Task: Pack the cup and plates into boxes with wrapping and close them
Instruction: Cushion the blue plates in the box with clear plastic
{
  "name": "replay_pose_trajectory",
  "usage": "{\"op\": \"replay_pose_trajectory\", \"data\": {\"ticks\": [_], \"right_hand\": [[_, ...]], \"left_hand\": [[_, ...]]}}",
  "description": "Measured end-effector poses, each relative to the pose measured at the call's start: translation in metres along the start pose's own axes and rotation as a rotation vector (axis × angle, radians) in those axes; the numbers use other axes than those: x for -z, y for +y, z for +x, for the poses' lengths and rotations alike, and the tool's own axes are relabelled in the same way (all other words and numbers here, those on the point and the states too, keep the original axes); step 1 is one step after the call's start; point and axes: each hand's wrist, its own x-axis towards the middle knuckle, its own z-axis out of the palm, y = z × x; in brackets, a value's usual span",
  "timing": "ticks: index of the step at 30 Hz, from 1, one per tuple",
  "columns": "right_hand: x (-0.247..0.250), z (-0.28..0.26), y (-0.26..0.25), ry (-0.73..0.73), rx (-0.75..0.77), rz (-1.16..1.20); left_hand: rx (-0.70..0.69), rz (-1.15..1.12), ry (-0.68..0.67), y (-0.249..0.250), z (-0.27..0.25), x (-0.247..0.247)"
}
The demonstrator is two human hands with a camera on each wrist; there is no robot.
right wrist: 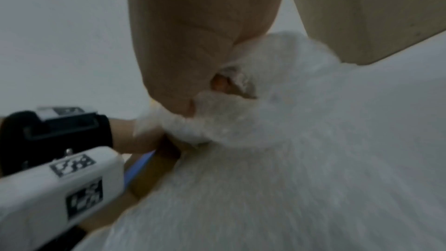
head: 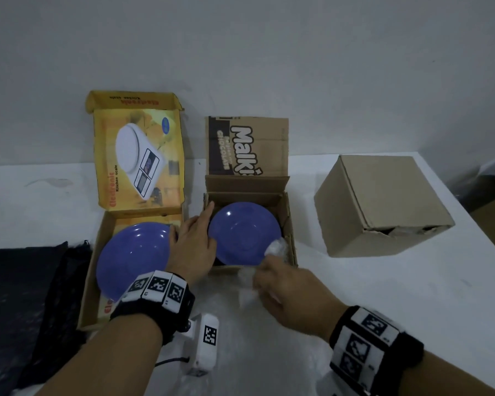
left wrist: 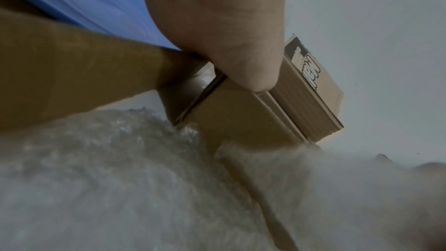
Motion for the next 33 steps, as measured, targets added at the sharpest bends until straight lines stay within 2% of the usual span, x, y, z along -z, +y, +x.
{"op": "replay_pose_trajectory", "data": {"ticks": [3, 6, 7, 8, 9, 11, 12, 14, 16, 18, 23, 28, 31, 33], "right_hand": [[0.021, 0.017, 0.011, 0.246, -0.159, 0.081], [0.043, 0.034, 0.023, 0.622, -0.308, 0.236], [0.047, 0.038, 0.026, 0.658, -0.332, 0.262], [0.047, 0.039, 0.028, 0.592, -0.352, 0.274], [0.045, 0.038, 0.029, 0.439, -0.374, 0.254], [0.036, 0.032, 0.035, 0.137, -0.406, 0.049], [0.031, 0.03, 0.039, 0.06, -0.422, -0.072], [0.029, 0.029, 0.042, 0.012, -0.496, -0.196], [0.033, 0.032, 0.045, 0.017, -0.538, -0.242], [0.039, 0.038, 0.045, 0.08, -0.511, -0.276], [0.06, 0.056, 0.046, 0.421, -0.49, -0.005], [0.067, 0.076, 0.048, 0.544, -0.393, 0.017], [0.061, 0.084, 0.042, 0.554, -0.279, -0.019], [0.052, 0.088, 0.043, 0.452, -0.224, -0.171]], "left_hand": [[0.0, -0.001, 0.005, 0.001, -0.002, 0.0], [-0.003, -0.004, 0.014, 0.001, -0.002, 0.0], [-0.004, -0.001, 0.013, 0.0, -0.002, 0.0], [-0.006, 0.001, 0.012, 0.001, -0.002, 0.0], [-0.007, 0.002, 0.013, 0.001, -0.002, 0.001], [-0.004, -0.003, 0.016, 0.001, -0.002, 0.001], [-0.003, -0.004, 0.017, 0.002, -0.003, 0.001], [-0.001, -0.001, 0.015, 0.003, -0.003, 0.001], [0.003, 0.007, 0.011, 0.003, -0.003, 0.002], [0.003, 0.022, 0.004, 0.003, -0.003, 0.001], [-0.02, 0.082, 0.001, 0.001, -0.002, 0.0], [-0.01, 0.226, -0.019, 0.008, 0.003, 0.003], [0.029, 0.229, -0.021, 0.015, 0.007, 0.003], [0.045, 0.22, -0.015, 0.017, 0.007, 0.001]]}}
